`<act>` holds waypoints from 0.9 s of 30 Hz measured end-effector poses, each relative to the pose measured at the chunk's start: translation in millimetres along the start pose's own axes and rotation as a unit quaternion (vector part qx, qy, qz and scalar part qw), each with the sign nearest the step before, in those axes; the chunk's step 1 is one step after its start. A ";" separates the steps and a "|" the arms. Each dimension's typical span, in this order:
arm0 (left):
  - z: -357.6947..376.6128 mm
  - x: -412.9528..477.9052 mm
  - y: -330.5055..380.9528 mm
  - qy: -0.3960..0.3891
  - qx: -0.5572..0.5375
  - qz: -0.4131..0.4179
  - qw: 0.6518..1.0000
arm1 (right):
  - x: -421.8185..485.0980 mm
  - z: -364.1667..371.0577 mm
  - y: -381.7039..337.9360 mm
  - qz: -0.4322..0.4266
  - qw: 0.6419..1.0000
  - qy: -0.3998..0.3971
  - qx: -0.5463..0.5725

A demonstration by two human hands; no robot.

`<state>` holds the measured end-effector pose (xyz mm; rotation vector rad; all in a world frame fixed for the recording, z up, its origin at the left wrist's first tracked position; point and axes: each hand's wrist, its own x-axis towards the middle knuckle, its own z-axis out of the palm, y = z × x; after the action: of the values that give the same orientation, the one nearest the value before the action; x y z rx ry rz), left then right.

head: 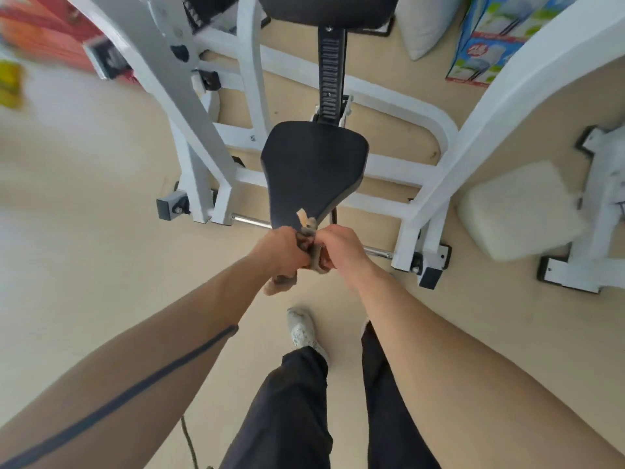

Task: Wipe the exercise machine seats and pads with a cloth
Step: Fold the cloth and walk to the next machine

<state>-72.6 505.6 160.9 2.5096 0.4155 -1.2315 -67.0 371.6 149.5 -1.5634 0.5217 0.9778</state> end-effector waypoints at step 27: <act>79.6 -406.3 220.2 -0.066 -0.125 0.273 0.952 | -457.3 -236.3 100.5 -0.170 0.959 0.226 0.032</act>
<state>-281.8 225.2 473.1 2.1037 -0.1480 -1.0341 -326.4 38.6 460.6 -1.7520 0.5666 0.3352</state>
